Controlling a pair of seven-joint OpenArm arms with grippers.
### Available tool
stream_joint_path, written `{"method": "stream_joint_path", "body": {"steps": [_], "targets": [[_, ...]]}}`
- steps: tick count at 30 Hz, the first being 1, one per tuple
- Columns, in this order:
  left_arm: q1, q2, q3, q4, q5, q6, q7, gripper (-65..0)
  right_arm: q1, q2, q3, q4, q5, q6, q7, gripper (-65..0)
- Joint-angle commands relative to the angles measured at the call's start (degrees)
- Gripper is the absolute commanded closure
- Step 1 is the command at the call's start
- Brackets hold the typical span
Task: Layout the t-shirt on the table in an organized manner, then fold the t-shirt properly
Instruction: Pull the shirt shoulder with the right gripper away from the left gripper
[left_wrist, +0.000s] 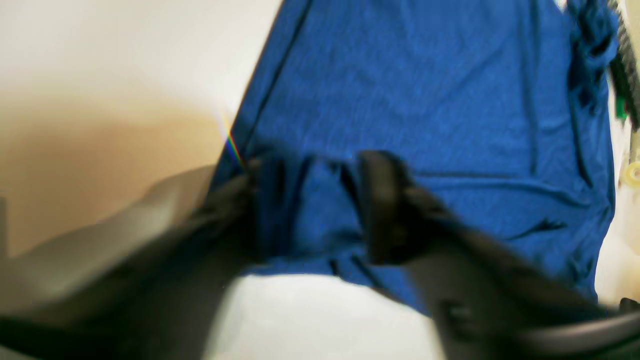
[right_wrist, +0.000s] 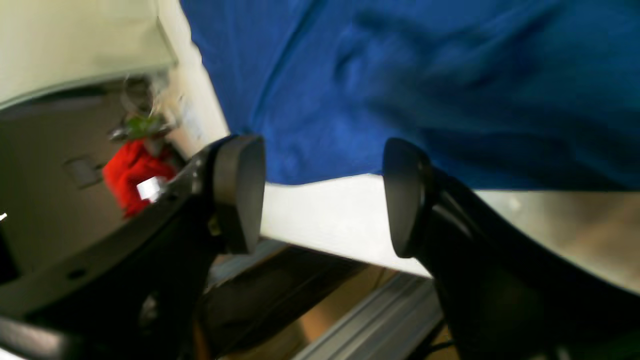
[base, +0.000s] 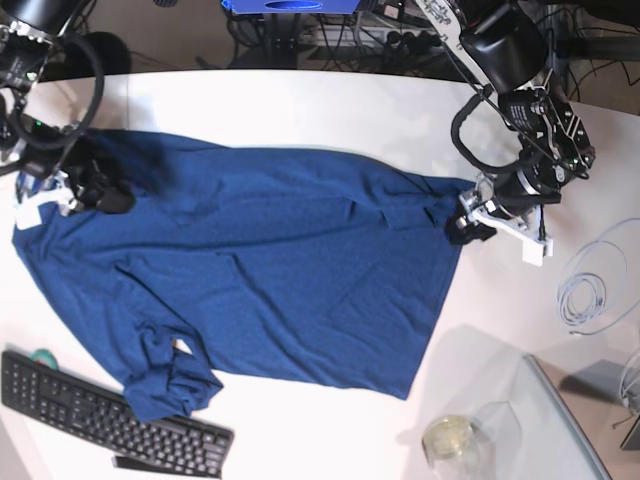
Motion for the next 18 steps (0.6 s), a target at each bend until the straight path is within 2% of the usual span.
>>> {"method": "stream_joint_path", "body": {"steps": [1,3,5,8,10,14,17,18], "targets": [[-0.8,-0.4,0.0,0.8,-1.3,-0.2,-0.6,-38.7,-0.4,1.2,0.6,1.7,1.5,1.8,0.2,-35.3],[-1.6,-0.4,0.0,0.8,-1.4,-0.2,-0.6,-45.9,-1.5,2.1,1.0,1.9,1.3,3.6,1.1,-35.3],[-1.9,-0.4,0.0,1.3,-1.5,-0.2,-0.6,-49.9,-1.9,2.5,1.3,1.8,1.3,3.9,1.3,-35.3],[-1.8,-0.4,0.0,3.3,-1.6,-0.4,-0.6,-50.0,-3.3,2.6,1.5,2.1,1.4,5.9,1.4,-35.3],[-0.6,-0.2,0.0,6.9,-3.4,-0.4,-0.5,-50.0,-3.9,2.6,3.8,2.1,1.2,8.9,1.4,-35.1],[7.5,-0.6,0.6,15.9,-10.6,-0.5,-0.5,-50.0,-5.0,2.6,9.5,2.1,1.2,12.8,1.4,-35.1],[13.4,-2.0,0.1,18.0,-11.2,-0.5,-1.1,-49.2,-5.7,2.6,13.9,2.1,1.1,17.3,1.5,-35.3],[15.3,-2.0,0.1,17.5,-11.2,-0.6,-2.8,-48.7,-6.1,2.8,15.1,2.2,1.0,18.7,1.9,-35.3]]}}
